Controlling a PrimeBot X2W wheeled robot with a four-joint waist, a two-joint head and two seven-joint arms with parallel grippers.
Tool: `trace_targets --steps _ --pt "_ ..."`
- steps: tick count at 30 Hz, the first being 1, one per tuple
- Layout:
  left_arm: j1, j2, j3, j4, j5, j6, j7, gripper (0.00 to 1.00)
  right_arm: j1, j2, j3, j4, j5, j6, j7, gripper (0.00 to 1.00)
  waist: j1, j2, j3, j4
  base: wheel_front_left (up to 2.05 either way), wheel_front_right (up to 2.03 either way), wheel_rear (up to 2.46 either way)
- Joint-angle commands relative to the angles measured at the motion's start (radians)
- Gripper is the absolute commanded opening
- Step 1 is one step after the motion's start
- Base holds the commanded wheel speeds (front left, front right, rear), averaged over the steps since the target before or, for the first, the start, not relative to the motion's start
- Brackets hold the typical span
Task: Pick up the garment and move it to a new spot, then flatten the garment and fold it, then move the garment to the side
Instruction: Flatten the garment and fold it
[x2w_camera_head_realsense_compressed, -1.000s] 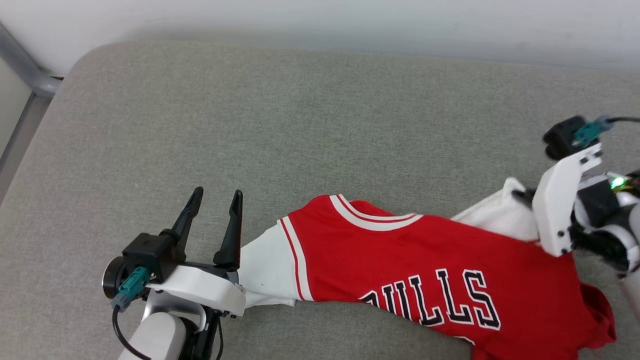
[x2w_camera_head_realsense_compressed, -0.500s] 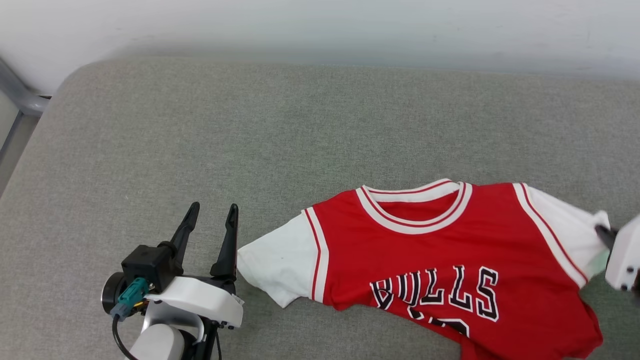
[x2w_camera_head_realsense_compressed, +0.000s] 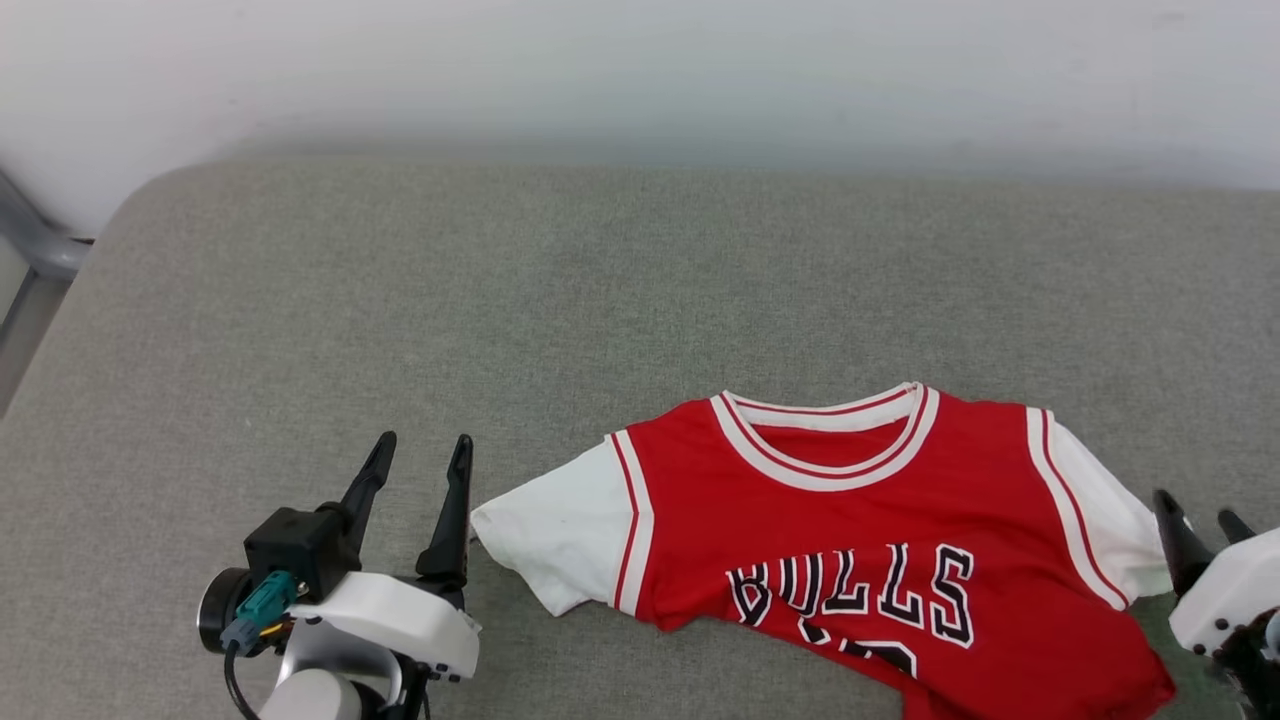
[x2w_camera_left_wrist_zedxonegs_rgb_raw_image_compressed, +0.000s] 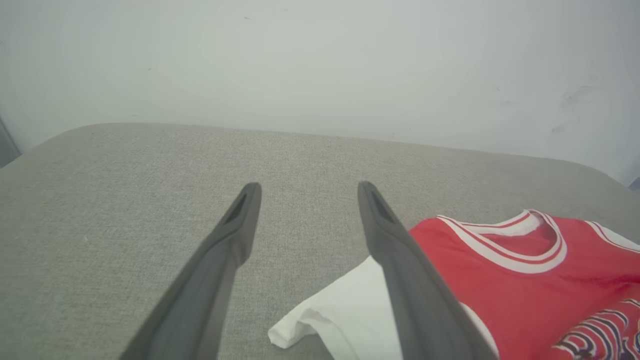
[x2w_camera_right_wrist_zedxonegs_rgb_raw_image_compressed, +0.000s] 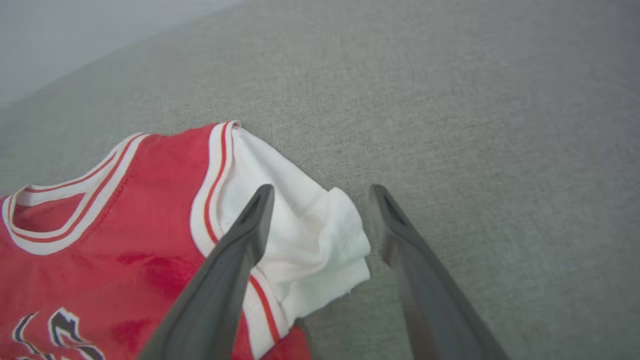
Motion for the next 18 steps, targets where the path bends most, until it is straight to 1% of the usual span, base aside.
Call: trace_targets --steps 1,6,8,10,18 --pt "0.016 0.009 0.003 -0.005 -0.001 0.007 0.006 1.0 0.02 0.014 -0.006 -0.033 -0.021 0.0 -0.043 1.0 0.0001 -0.0001 -0.023 -0.007 0.0 0.0 0.0" --pt "0.045 0.027 0.009 -0.011 -0.005 0.02 0.019 1.0 0.055 0.04 0.015 -0.132 -0.082 0.0 -0.159 1.0 0.0001 -0.0001 -0.071 -0.021 0.0 0.0 0.0" --pt "0.052 0.03 0.011 -0.014 -0.007 0.025 0.023 1.0 0.064 0.047 0.021 -0.155 -0.09 0.0 -0.178 1.0 0.0001 -0.0001 -0.079 -0.023 0.0 0.0 0.0" --pt "0.064 0.035 0.015 -0.019 -0.009 0.034 0.027 1.0 0.088 0.052 0.038 -0.201 -0.127 0.0 -0.216 1.0 0.0001 -0.0001 -0.094 -0.027 0.0 0.0 0.0" --pt "0.104 0.06 0.032 -0.041 -0.015 0.061 0.05 1.0 0.205 0.088 0.156 -0.363 -0.201 0.0 -0.324 1.0 0.0001 -0.0001 -0.128 -0.041 0.0 0.0 0.0"
